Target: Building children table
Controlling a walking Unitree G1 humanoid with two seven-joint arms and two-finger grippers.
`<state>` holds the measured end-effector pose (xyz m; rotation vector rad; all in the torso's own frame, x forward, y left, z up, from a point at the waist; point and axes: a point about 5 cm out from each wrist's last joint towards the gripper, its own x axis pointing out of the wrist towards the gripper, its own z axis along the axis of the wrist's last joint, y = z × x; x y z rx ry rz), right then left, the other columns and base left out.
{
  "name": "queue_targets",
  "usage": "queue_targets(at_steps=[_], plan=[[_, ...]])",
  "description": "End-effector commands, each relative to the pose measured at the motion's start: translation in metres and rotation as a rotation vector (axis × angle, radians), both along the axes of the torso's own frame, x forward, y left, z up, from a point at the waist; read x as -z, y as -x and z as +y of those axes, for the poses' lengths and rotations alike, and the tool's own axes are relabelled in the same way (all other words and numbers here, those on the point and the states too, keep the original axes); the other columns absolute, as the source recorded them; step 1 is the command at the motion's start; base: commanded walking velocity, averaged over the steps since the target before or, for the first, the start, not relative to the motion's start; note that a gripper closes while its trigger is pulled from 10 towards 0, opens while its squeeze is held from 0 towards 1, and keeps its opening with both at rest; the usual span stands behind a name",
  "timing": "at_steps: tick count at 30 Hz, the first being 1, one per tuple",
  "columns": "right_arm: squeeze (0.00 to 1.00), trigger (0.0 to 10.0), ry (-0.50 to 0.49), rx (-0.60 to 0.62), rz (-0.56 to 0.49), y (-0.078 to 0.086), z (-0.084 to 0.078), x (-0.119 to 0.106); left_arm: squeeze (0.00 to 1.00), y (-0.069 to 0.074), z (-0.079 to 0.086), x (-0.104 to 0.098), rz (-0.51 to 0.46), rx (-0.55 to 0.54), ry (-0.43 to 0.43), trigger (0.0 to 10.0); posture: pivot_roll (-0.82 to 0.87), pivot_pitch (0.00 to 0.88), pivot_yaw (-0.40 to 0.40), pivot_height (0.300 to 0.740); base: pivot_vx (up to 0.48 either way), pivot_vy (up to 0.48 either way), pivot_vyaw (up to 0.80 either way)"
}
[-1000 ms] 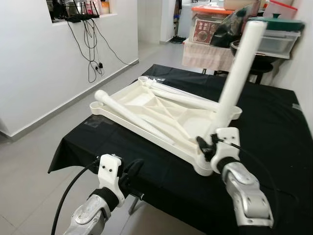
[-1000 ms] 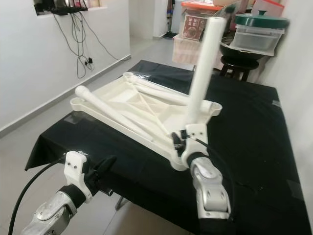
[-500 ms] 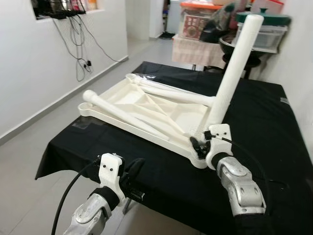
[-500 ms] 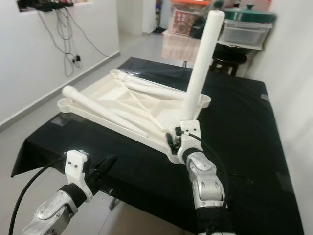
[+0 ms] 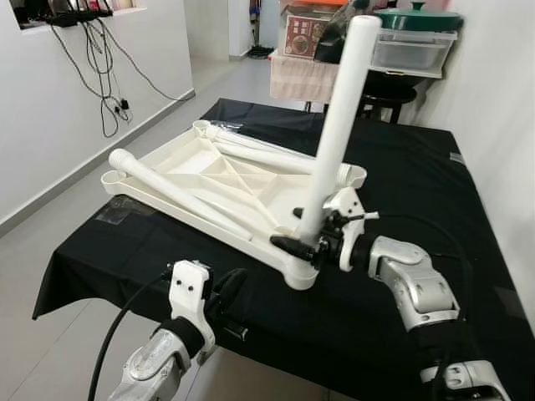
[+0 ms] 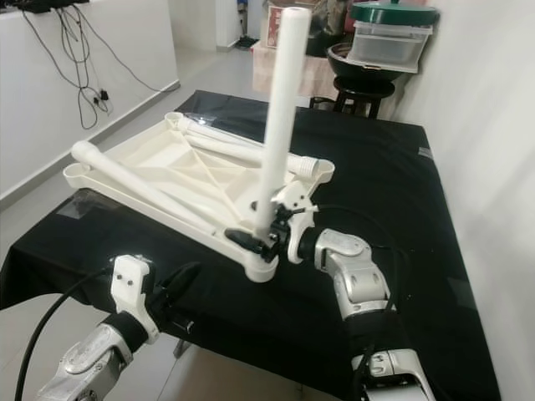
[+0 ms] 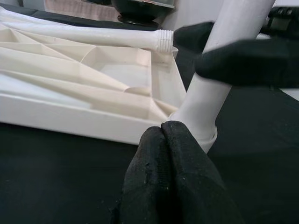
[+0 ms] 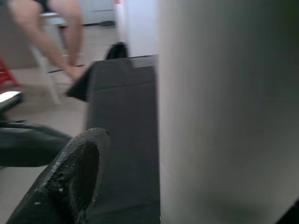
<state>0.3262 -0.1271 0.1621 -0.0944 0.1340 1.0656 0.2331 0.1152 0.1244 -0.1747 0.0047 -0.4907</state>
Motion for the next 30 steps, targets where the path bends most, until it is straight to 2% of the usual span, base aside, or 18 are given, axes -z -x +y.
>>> queue_targets(at_steps=[1, 2, 3, 4, 14, 16, 18, 19, 20, 21, 22, 23, 26, 27, 30], plan=[[0.00, 5.6, -0.001, -0.064, 0.031, 0.004, 0.008, 0.006, 0.00, 0.001, 0.000, 0.002, 0.011, 0.000, -0.013, 10.0, 0.06, 0.000, -0.059, 0.740, 0.000, 0.000, 0.00], [0.00, 3.8, -0.001, -0.072, 0.036, 0.004, 0.009, 0.008, 0.00, 0.001, -0.001, 0.002, 0.011, 0.000, -0.013, 10.0, 0.06, 0.000, -0.058, 0.740, 0.000, 0.000, 0.00], [0.00, 3.8, -0.001, -0.072, 0.036, 0.004, 0.009, 0.008, 0.00, 0.001, -0.001, 0.002, 0.011, 0.000, -0.013, 10.0, 0.06, 0.000, -0.058, 0.740, 0.000, 0.000, 0.00], [0.00, 0.0, -0.012, -0.106, 0.057, 0.003, 0.008, 0.012, 0.00, 0.001, -0.001, 0.001, 0.011, 0.001, -0.012, 10.0, 0.06, 0.000, -0.057, 0.740, 0.000, 0.000, 0.00], [0.00, 0.0, -0.010, -0.032, 0.068, -0.001, -0.002, 0.019, 0.00, 0.002, -0.001, 0.001, 0.011, 0.002, -0.009, 10.0, 0.05, 0.000, -0.056, 0.740, 0.000, 0.000, 0.00], [0.00, 0.0, -0.010, 0.089, 0.091, 0.000, -0.010, 0.024, 0.00, 0.002, -0.001, 0.001, 0.011, 0.001, -0.008, 10.0, 0.05, 0.000, -0.056, 0.740, 0.000, 0.000, 0.00], [0.00, 0.0, -0.010, 0.089, 0.091, 0.000, -0.010, 0.024, 0.00, 0.002, -0.001, 0.001, 0.011, 0.001, -0.008, 10.0, 0.05, 0.000, -0.056, 0.740, 0.000, 0.000, 0.00], [0.00, 0.0, 0.019, 0.235, 0.103, 0.001, -0.015, 0.031, 0.00, 0.002, 0.000, 0.001, 0.011, 0.001, -0.008, 10.0, 0.05, 0.000, -0.063, 0.740, 0.000, 0.000, 0.00], [0.00, 0.0, 0.105, 0.754, 0.077, -0.005, -0.043, 0.038, 0.00, 0.003, 0.001, 0.001, 0.012, 0.001, -0.008, 10.0, 0.03, 0.000, -0.059, 0.740, 0.000, 0.000, 0.00], [0.00, 0.0, 0.105, 0.754, 0.077, -0.005, -0.043, 0.038, 0.00, 0.003, 0.001, 0.001, 0.012, 0.001, -0.008, 10.0, 0.03, 0.000, -0.059, 0.740, 0.000, 0.000, 0.00], [0.00, 0.0, 0.145, 0.947, 0.081, 0.006, -0.056, 0.046, 0.00, 0.003, 0.001, 0.001, 0.013, 0.002, -0.009, 10.0, 0.04, 0.000, -0.060, 0.740, 0.000, 0.000, 0.00], [0.00, 0.0, 0.173, 1.086, 0.077, 0.014, -0.069, 0.050, 0.00, 0.003, 0.002, 0.001, 0.014, 0.003, -0.009, 10.0, 0.03, 0.000, -0.050, 0.740, 0.000, 0.000, 0.00], [0.00, 0.0, 0.178, 1.127, 0.076, 0.019, -0.075, 0.051, 0.00, 0.004, 0.002, 0.001, 0.014, 0.004, -0.010, 10.0, 0.03, 0.000, -0.050, 0.740, 0.000, 0.000, 0.00], [0.00, 0.0, 0.172, 1.091, 0.060, 0.018, -0.073, 0.049, 0.00, 0.003, 0.002, 0.001, 0.015, 0.005, -0.011, 10.0, 0.04, 0.000, -0.054, 0.740, 0.000, 0.000, 0.00], [0.00, 0.0, 0.170, 1.100, 0.032, 0.012, -0.073, 0.047, 0.00, 0.003, 0.002, 0.002, 0.017, 0.006, -0.013, 10.0, 0.04, 0.000, -0.058, 0.740, 0.000, 0.000, 0.00]])
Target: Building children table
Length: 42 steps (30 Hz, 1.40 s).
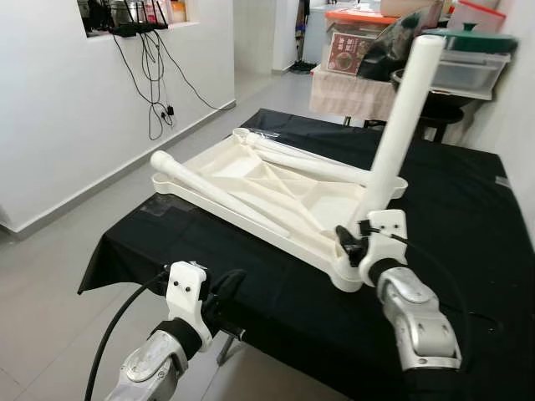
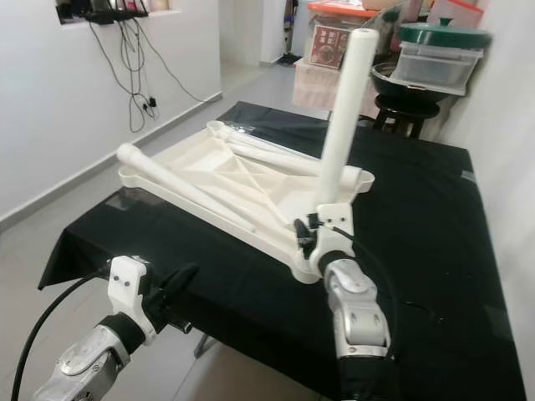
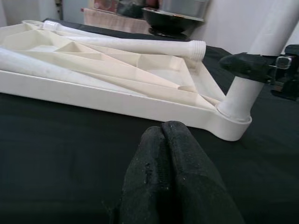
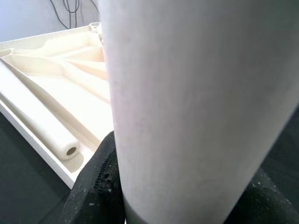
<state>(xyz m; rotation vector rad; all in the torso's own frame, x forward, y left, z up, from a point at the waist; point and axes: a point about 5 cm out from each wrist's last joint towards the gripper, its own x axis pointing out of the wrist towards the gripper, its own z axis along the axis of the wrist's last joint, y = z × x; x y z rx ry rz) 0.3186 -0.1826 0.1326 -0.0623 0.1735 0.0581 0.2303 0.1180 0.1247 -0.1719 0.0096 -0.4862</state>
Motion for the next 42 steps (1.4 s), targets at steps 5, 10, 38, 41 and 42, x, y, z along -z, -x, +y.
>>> queue_targets(at_steps=[5, 10, 38, 41, 42], plan=[[0.00, 0.0, 0.098, 0.131, 0.054, -0.003, -0.016, 0.012, 0.00, 0.000, -0.001, 0.003, 0.012, 0.006, -0.013, 10.0, 0.05, 0.000, -0.063, 0.740, 0.000, 0.000, 0.00], [0.00, 1.5, 0.145, 0.272, 0.042, -0.005, -0.022, 0.007, 0.00, 0.000, 0.000, 0.003, 0.013, 0.006, -0.017, 10.0, 0.05, 0.000, -0.057, 0.740, 0.000, 0.000, 0.00], [1.00, 10.0, 0.104, 0.147, 0.123, 0.055, -0.016, 0.017, 0.00, -0.022, 0.042, -0.029, -0.125, -0.276, -0.113, 10.0, -0.02, 0.000, -0.019, 0.740, 0.000, 0.000, 0.00], [0.97, 10.0, 0.022, 0.038, 0.154, 0.063, -0.004, 0.021, 0.00, -0.023, 0.046, -0.028, -0.111, -0.315, -0.108, 10.0, -0.02, 0.000, -0.015, 0.740, 0.000, 0.000, 0.00], [0.97, 10.0, 0.022, 0.038, 0.154, 0.063, -0.004, 0.021, 0.00, -0.023, 0.046, -0.028, -0.111, -0.315, -0.108, 10.0, -0.02, 0.000, -0.015, 0.740, 0.000, 0.000, 0.00]])
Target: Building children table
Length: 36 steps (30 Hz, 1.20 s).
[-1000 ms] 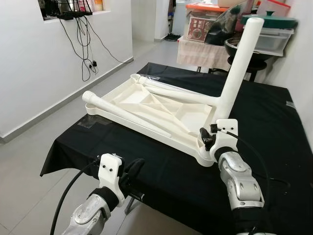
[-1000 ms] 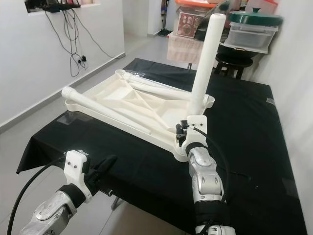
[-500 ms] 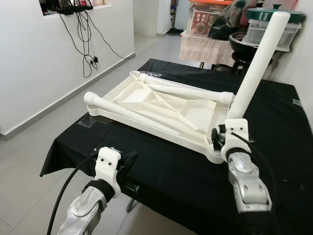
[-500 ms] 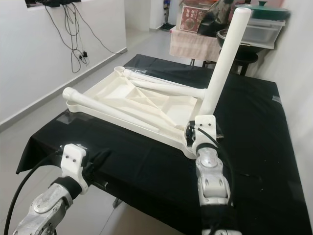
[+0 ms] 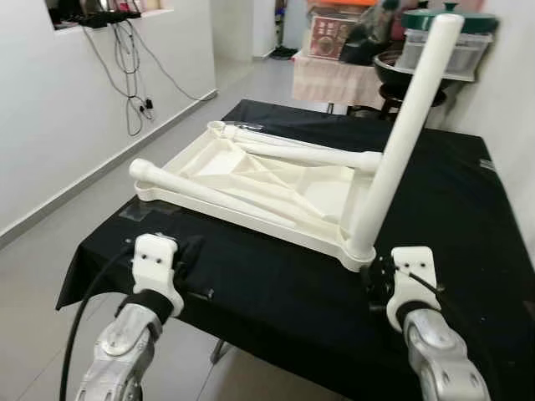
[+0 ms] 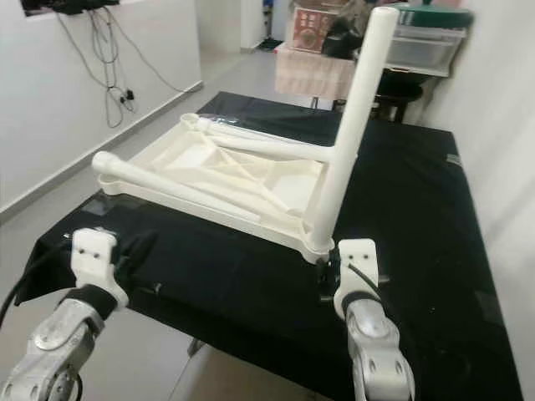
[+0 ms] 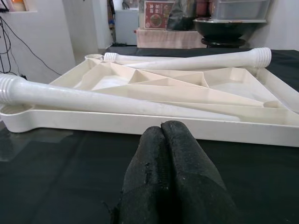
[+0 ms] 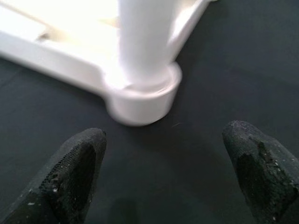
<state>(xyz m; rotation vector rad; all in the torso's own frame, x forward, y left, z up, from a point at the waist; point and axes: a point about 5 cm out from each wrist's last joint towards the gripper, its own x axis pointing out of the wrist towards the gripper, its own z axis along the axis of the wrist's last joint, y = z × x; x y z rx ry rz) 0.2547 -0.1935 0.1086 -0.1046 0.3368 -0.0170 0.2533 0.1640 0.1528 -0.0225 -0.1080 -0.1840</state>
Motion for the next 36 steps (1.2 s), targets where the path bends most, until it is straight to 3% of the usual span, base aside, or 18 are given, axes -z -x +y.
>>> queue_targets(at_steps=[1, 2, 3, 4, 6, 9, 15, 21, 31, 36], plan=[[0.64, 10.0, -0.069, -0.087, -0.011, 0.002, 0.014, -0.004, 0.00, 0.001, 0.000, 0.003, 0.032, -0.002, 0.029, 10.0, -0.03, 0.000, -0.010, 0.740, 0.000, 0.000, 0.00], [0.00, 10.0, -0.113, -0.222, -0.047, 0.005, 0.029, -0.009, 0.00, 0.002, -0.002, 0.007, 0.042, -0.006, 0.016, 10.0, -0.03, 0.000, -0.001, 0.740, 0.000, 0.000, 0.00], [0.00, 10.0, -0.141, -0.318, -0.071, 0.007, 0.039, -0.014, 0.00, 0.003, -0.003, 0.010, 0.048, -0.007, 0.007, 10.0, -0.03, 0.000, -0.001, 0.740, 0.000, 0.000, 0.00], [0.00, 10.0, -0.141, -0.318, -0.071, 0.007, 0.039, -0.014, 0.00, 0.003, -0.003, 0.010, 0.048, -0.007, 0.007, 10.0, -0.03, 0.000, -0.001, 0.740, 0.000, 0.000, 0.00], [0.00, 10.0, -0.189, -0.455, -0.090, 0.014, 0.053, -0.018, 0.00, 0.005, -0.006, 0.020, 0.106, -0.011, 0.025, 10.0, -0.03, 0.000, 0.001, 0.740, 0.000, 0.000, 0.00], [0.00, 10.0, -0.268, -0.524, -0.129, 0.016, 0.058, -0.022, 0.00, 0.010, -0.010, 0.029, 0.140, 0.003, -0.005, 10.0, -0.02, 0.000, 0.008, 0.740, 0.000, 0.000, 0.00], [0.00, 10.0, -0.284, -0.512, -0.160, 0.010, 0.056, -0.023, 0.00, 0.012, -0.011, 0.035, 0.154, 0.017, -0.094, 10.0, -0.01, 0.000, 0.016, 0.740, 0.000, 0.288, 0.00], [0.00, 10.0, -0.263, -0.523, -0.215, -0.001, 0.056, -0.026, 0.00, 0.002, -0.015, 0.034, 0.140, 0.065, -0.164, 10.0, -0.01, 0.000, 0.020, 0.740, 0.000, 0.480, 0.00], [0.00, 10.0, -0.212, -0.555, -0.254, -0.013, 0.060, -0.027, 0.00, -0.003, -0.017, 0.034, 0.135, 0.069, -0.169, 10.0, -0.01, 0.000, 0.014, 0.740, 0.000, 0.480, 0.00], [0.00, 10.0, -0.160, -0.511, -0.286, -0.022, 0.057, -0.026, 0.00, -0.004, -0.019, 0.035, 0.132, 0.076, -0.170, 10.0, -0.01, 0.000, 0.015, 0.740, 0.000, 0.480, 0.00]])
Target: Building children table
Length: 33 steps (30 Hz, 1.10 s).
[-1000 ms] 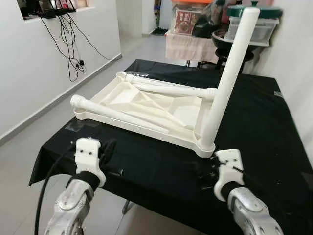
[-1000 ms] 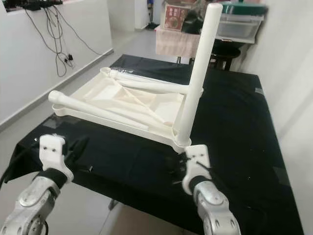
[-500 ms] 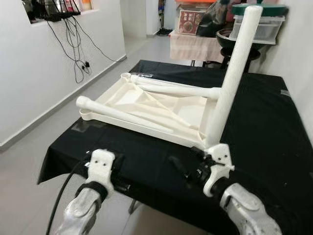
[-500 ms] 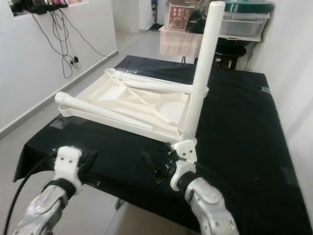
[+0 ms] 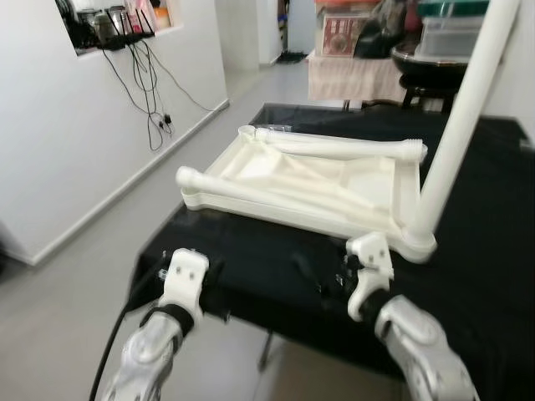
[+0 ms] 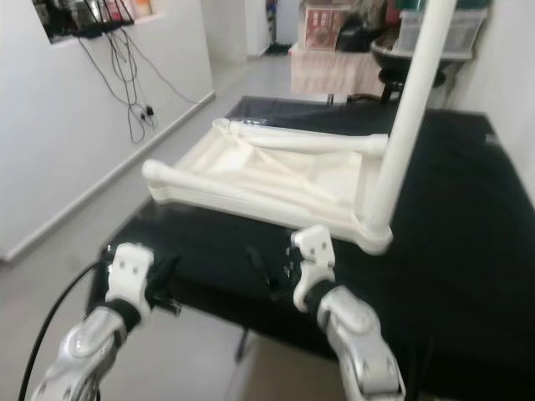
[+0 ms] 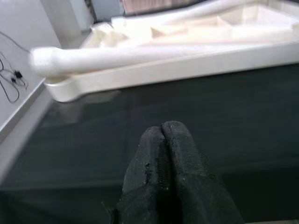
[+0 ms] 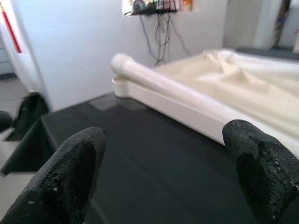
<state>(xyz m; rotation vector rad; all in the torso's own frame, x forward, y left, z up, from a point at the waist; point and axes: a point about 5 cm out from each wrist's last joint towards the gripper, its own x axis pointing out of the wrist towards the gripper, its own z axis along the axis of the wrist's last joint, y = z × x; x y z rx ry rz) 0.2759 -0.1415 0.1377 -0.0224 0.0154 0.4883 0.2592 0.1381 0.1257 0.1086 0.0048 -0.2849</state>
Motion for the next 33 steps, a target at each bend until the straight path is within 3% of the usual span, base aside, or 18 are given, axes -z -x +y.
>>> queue_targets(at_steps=[1, 12, 17, 22, 24, 33], plan=[[0.00, 10.0, 0.015, 0.024, -0.004, -0.005, 0.004, 0.003, 0.00, 0.001, 0.007, 0.008, 0.031, -0.020, -0.026, 10.0, -0.01, 0.000, 0.013, 0.740, 0.000, 0.480, 0.00], [0.00, 10.0, 0.083, 0.187, 0.012, -0.030, -0.004, 0.011, 0.00, -0.001, 0.004, 0.011, 0.031, -0.039, -0.009, 10.0, -0.01, 0.000, 0.010, 0.740, 0.000, 0.480, 0.00], [0.00, 10.0, 0.110, 0.194, 0.014, -0.034, -0.003, 0.014, 0.00, -0.003, 0.004, 0.011, 0.029, -0.049, -0.001, 10.0, -0.02, 0.000, 0.009, 0.740, 0.000, 0.480, 0.00], [0.00, 10.0, 0.113, 0.199, 0.024, -0.038, -0.002, 0.017, 0.00, -0.005, 0.006, 0.010, 0.012, -0.072, 0.002, 10.0, -0.03, 0.000, 0.012, 0.740, 0.000, 0.000, 0.00], [0.00, 10.0, 0.112, 0.202, 0.030, -0.040, -0.002, 0.018, 1.00, -0.005, 0.005, 0.007, -0.011, -0.051, 0.022, 10.0, -0.03, 0.000, 0.017, 0.740, 0.000, 0.000, 0.00], [0.00, 10.0, 0.114, 0.206, 0.038, -0.045, -0.002, 0.020, 1.00, -0.007, 0.003, 0.006, -0.018, -0.035, 0.035, 10.0, -0.05, 0.000, 0.027, 0.740, 0.000, 0.000, 0.00]])
